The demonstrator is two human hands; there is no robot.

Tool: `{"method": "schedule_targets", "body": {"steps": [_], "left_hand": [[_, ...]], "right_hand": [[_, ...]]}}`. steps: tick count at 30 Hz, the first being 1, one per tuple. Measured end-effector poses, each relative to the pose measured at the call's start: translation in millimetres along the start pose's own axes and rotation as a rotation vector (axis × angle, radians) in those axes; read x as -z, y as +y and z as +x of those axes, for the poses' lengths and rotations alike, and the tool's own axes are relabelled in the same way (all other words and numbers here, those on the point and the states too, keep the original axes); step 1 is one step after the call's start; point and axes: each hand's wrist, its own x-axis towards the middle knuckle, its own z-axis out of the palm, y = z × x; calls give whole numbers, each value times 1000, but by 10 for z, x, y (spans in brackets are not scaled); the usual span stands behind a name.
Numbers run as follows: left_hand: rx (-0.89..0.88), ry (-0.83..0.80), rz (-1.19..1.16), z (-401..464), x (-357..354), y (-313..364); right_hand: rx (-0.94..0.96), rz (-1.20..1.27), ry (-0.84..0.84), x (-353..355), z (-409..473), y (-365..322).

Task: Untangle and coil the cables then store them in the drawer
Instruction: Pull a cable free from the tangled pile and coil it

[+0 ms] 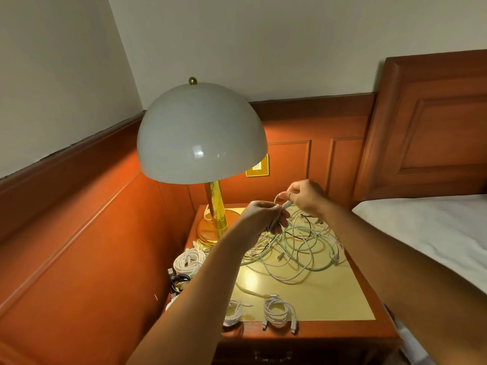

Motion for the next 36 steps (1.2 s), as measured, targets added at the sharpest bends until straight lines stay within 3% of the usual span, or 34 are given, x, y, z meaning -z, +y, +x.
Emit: {"method": "schedule_targets", "body": {"steps": [5, 8, 12, 15, 21, 26, 33, 36], "left_hand": [[86, 140, 121, 130, 12, -67], [99, 163, 121, 224, 4, -108], [86, 225, -12, 328, -24, -188], [39, 259, -199, 371, -13, -226], [-32, 254, -615, 389, -110, -222], [-19, 143, -728, 321, -136, -161], [-61, 120, -594, 178, -84, -118], [-104, 65, -432, 134, -50, -138]], "right_hand": [[266, -255, 2, 284, 19, -263], [316, -385, -19, 309, -102, -319], [316, -376, -73, 239, -332, -275], [272, -204, -149, 100, -535, -154], [32, 410, -126, -369, -806, 274], [-161, 598, -167, -627, -894, 547], [-203, 494, -176, -601, -489, 525], [-228, 196, -19, -463, -280, 350]]}}
